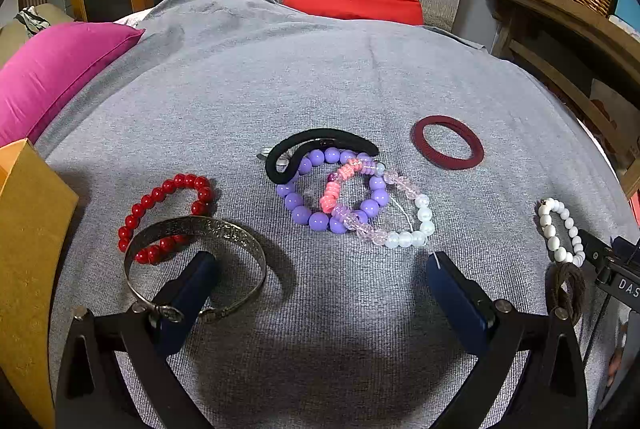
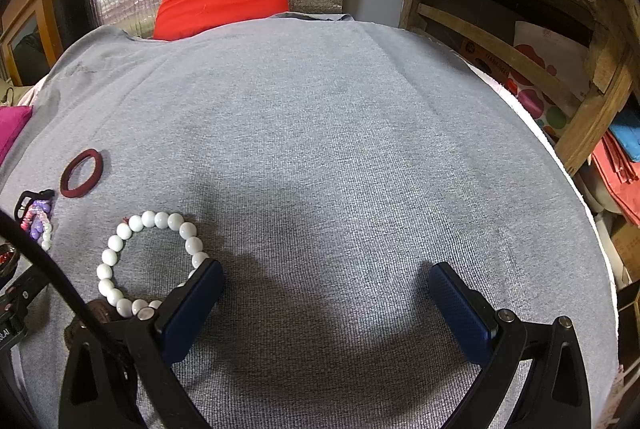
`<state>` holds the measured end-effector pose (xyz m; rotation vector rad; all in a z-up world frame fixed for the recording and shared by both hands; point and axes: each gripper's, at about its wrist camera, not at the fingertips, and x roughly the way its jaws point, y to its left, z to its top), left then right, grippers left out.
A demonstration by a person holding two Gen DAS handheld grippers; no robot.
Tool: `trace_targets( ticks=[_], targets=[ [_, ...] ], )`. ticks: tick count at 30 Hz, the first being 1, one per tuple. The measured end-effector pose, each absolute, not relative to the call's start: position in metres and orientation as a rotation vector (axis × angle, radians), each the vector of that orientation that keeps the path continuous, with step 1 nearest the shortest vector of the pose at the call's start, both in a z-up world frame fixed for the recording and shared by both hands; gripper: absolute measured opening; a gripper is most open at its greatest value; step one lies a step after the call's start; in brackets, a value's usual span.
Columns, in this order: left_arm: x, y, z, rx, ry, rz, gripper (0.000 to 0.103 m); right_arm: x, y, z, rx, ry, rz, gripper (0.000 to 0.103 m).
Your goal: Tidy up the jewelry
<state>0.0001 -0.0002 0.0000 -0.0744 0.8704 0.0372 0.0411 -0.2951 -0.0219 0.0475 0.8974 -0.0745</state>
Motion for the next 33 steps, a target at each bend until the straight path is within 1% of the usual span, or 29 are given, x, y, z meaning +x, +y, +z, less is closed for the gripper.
trace_targets(
  ticks=[3, 6, 7, 8, 10, 13, 14, 17, 20, 22, 25, 30, 33],
  targets=[
    [0.000, -0.004, 0.003, -0.074, 0.898, 0.065, 0.103, 0.038, -0.294, -0.020, 0.053, 0.915, -0.081, 0.103],
    [-0.001, 0.000, 0.011, -0.098, 1.009, 0.077, 0.103, 0.043, -0.299, -0.017, 0.067, 0.989, -0.026, 0.103],
    [-0.007, 0.000, 0.021, -0.096, 1.012, 0.074, 0.096, 0.044, -0.301, -0.015, 0.068, 1.006, -0.010, 0.103],
    [-0.014, 0.000, 0.032, -0.075, 0.977, 0.083, 0.096, 0.044, -0.303, -0.013, 0.069, 1.011, -0.007, 0.103],
    [-0.043, 0.001, 0.071, 0.005, 0.846, 0.157, 0.096, 0.036, -0.308, -0.002, 0.097, 0.994, 0.002, 0.103],
    [-0.093, 0.006, 0.109, 0.014, 0.711, 0.202, 0.096, 0.008, -0.314, 0.031, 0.152, 0.898, 0.066, 0.103],
    [-0.116, 0.007, 0.117, 0.012, 0.662, 0.213, 0.096, -0.006, -0.315, 0.046, 0.153, 0.850, 0.088, 0.103],
    [-0.158, 0.008, 0.129, 0.026, 0.600, 0.210, 0.096, -0.060, -0.312, 0.096, 0.108, 0.661, 0.121, 0.103],
    [-0.175, 0.012, 0.137, 0.038, 0.561, 0.181, 0.096, -0.098, -0.307, 0.125, 0.113, 0.565, 0.152, 0.103],
    [-0.188, 0.014, 0.139, 0.046, 0.523, 0.122, 0.096, -0.125, -0.302, 0.123, 0.152, 0.529, 0.186, 0.103],
    [-0.192, 0.015, 0.134, 0.011, 0.536, -0.089, 0.096, -0.140, -0.292, 0.113, 0.190, 0.470, 0.198, 0.103],
    [-0.190, 0.020, 0.136, -0.011, 0.516, -0.320, 0.096, -0.121, -0.275, 0.115, 0.171, 0.501, 0.187, 0.103],
    [-0.199, 0.023, 0.142, -0.057, 0.467, -0.422, 0.096, -0.113, -0.278, 0.105, 0.219, 0.570, 0.198, 0.103]
  ],
)
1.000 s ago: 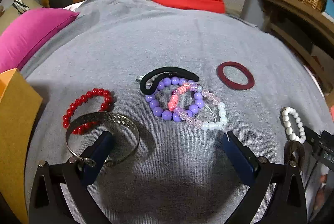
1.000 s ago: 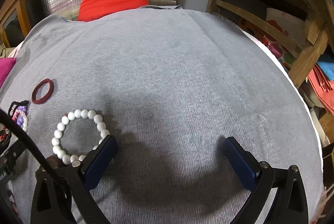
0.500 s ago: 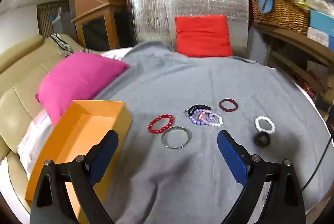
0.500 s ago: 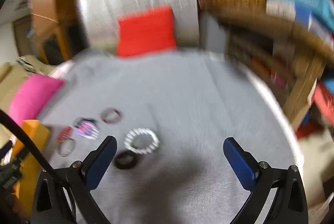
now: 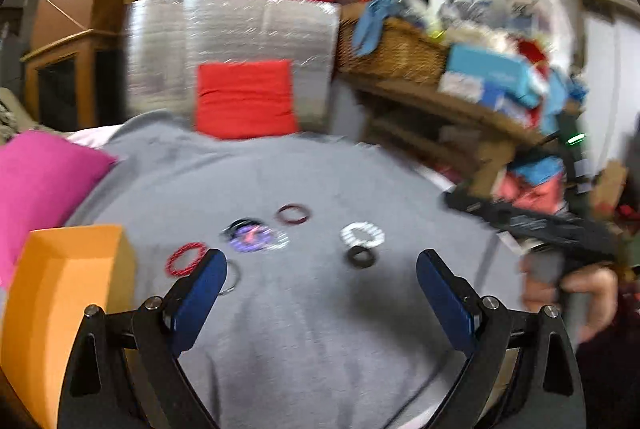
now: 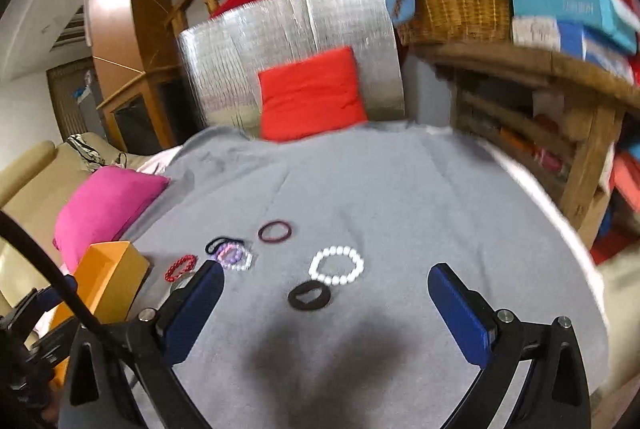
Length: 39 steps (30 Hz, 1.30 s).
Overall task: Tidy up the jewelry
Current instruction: 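Move both tools over the jewelry, left toward the silver bangle, right toward the black ring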
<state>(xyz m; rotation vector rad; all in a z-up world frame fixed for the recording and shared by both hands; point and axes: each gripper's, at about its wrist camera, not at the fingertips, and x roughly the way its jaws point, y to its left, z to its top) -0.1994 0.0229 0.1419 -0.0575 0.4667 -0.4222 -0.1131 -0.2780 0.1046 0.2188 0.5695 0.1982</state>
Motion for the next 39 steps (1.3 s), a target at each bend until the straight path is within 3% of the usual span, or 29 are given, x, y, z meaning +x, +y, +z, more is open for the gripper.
trace_targets(
  ticks=[6, 19, 39],
  targets=[
    [-0.206, 0.020, 0.147, -0.117, 0.408, -0.523, 0.096, -0.110, -0.280, 0.097, 0.237, 0.604, 0.182, 0.103],
    [-0.171, -0.008, 0.119, 0.139, 0.572, 0.030, 0.096, -0.104, -0.270, 0.092, 0.215, 0.671, 0.164, 0.103],
    [-0.168, 0.023, 0.120, 0.097, 0.581, 0.141, 0.096, -0.099, -0.243, 0.084, 0.149, 0.707, 0.173, 0.103]
  ],
)
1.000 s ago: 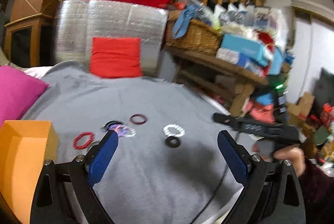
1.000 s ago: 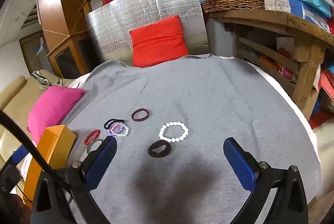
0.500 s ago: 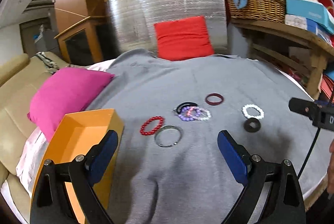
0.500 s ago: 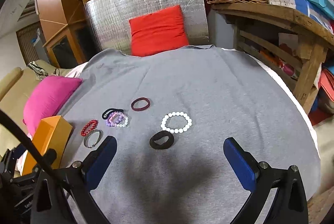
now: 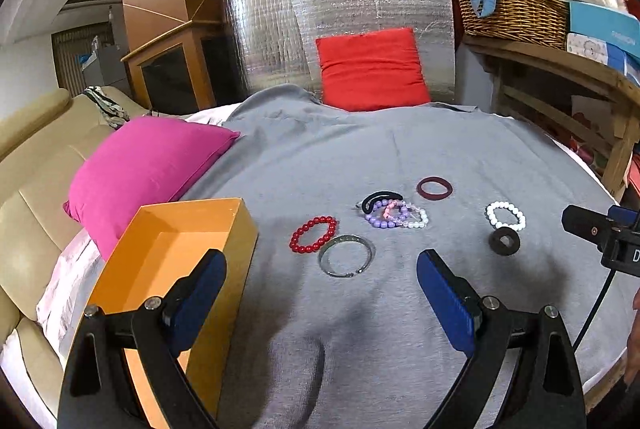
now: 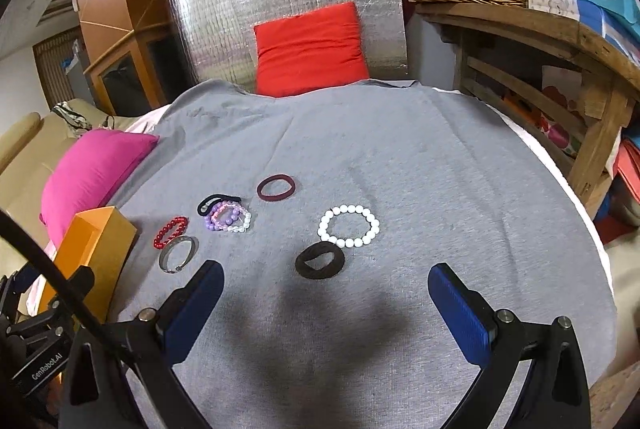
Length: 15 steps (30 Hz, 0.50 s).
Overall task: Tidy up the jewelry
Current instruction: 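Move both tools over the jewelry, left toward the silver bangle, right toward the black ring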
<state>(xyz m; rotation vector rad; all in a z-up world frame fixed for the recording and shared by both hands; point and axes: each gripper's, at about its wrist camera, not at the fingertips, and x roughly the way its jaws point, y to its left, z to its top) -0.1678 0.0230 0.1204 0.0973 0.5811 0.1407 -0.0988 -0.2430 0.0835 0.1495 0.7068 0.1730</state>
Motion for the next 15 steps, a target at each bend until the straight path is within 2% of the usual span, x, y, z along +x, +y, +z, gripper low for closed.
trace_targets(
  ticks=[15],
  targets=[
    [-0.156, 0.027, 0.104, 0.071, 0.648, 0.125, 0.096, -0.088, -0.252, 0.078, 0.139, 0.726, 0.174, 0.103]
  ],
)
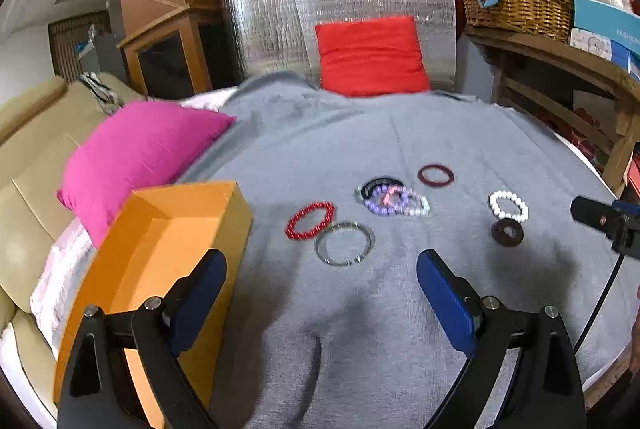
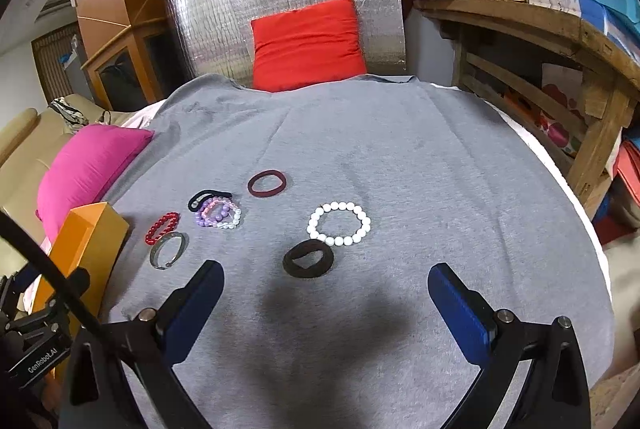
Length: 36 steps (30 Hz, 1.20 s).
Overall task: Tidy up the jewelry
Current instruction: 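Move both tools over the jewelry, left toward the silver bangle, right toward the black ring, then grasp the silver bangle with the left tool while the right tool grasps the black rubber ring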
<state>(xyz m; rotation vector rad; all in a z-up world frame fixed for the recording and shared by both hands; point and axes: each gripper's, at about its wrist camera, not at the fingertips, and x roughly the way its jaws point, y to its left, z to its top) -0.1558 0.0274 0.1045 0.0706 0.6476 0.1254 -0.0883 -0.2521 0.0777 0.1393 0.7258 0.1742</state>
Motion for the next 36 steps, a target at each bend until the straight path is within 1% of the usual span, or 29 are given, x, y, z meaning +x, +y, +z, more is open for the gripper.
trace_targets(
  ticks=[4, 6, 7, 8, 9, 10, 16, 19, 21, 22, 24, 26, 27, 28, 29, 30, 32, 36],
  targets=[
    [-0.134, 0.040, 0.073, -0.007, 0.770, 0.092, 0.096, -0.064, -0.254, 0.057, 0.105, 0.776, 0.208, 0.101],
    [-0.123, 0.046, 0.057, -0.032, 0.835, 0.103, 0.096, -0.050, -0.254, 0.040, 0.097, 0.826, 0.216, 0.090],
    [-0.118, 0.049, 0.051, -0.045, 0.860, 0.104, 0.096, -0.041, -0.253, 0.028, 0.092, 0.860, 0.228, 0.087],
    [-0.111, 0.052, 0.045, -0.061, 0.881, 0.106, 0.096, -0.035, -0.252, 0.019, 0.089, 0.886, 0.230, 0.083],
    [-0.107, 0.053, 0.042, -0.068, 0.891, 0.111, 0.096, -0.027, -0.251, 0.008, 0.087, 0.921, 0.226, 0.076],
    [-0.102, 0.054, 0.040, -0.071, 0.896, 0.119, 0.096, -0.021, -0.250, 0.000, 0.092, 0.946, 0.228, 0.074],
    [-0.081, 0.056, 0.033, -0.109, 0.907, 0.102, 0.096, -0.008, -0.236, -0.007, 0.077, 0.899, 0.240, 0.072],
    [-0.072, 0.055, 0.032, -0.128, 0.902, 0.080, 0.096, -0.007, -0.226, -0.008, 0.036, 0.882, 0.217, 0.066],
    [-0.067, 0.053, 0.033, -0.136, 0.890, 0.066, 0.096, -0.006, -0.221, -0.005, 0.026, 0.873, 0.223, 0.051],
    [-0.065, 0.053, 0.033, -0.136, 0.884, 0.059, 0.096, -0.006, -0.220, -0.004, 0.034, 0.868, 0.230, 0.047],
    [-0.059, 0.050, 0.033, -0.128, 0.870, 0.050, 0.096, -0.006, -0.220, -0.004, 0.048, 0.862, 0.231, 0.036],
    [-0.051, 0.049, 0.030, -0.124, 0.869, 0.035, 0.090, -0.005, -0.222, -0.004, 0.056, 0.854, 0.225, 0.027],
    [-0.048, 0.049, 0.028, -0.128, 0.878, 0.024, 0.080, -0.005, -0.223, -0.004, 0.063, 0.850, 0.228, 0.023],
    [-0.043, 0.050, 0.026, -0.132, 0.892, 0.015, 0.067, -0.003, -0.223, -0.005, 0.068, 0.849, 0.233, 0.022],
    [-0.039, 0.050, 0.022, -0.136, 0.911, 0.007, 0.061, -0.003, -0.223, -0.005, 0.073, 0.849, 0.237, 0.022],
    [-0.037, 0.051, 0.018, -0.134, 0.924, 0.007, 0.058, -0.003, -0.225, -0.005, 0.082, 0.848, 0.244, 0.019],
    [-0.038, 0.051, 0.020, -0.126, 0.905, -0.004, 0.057, -0.003, -0.229, -0.005, 0.101, 0.848, 0.260, 0.014],
    [-0.042, 0.052, 0.021, -0.132, 0.900, -0.030, 0.056, -0.002, -0.242, -0.005, 0.197, 0.882, 0.305, 0.014]
  ],
)
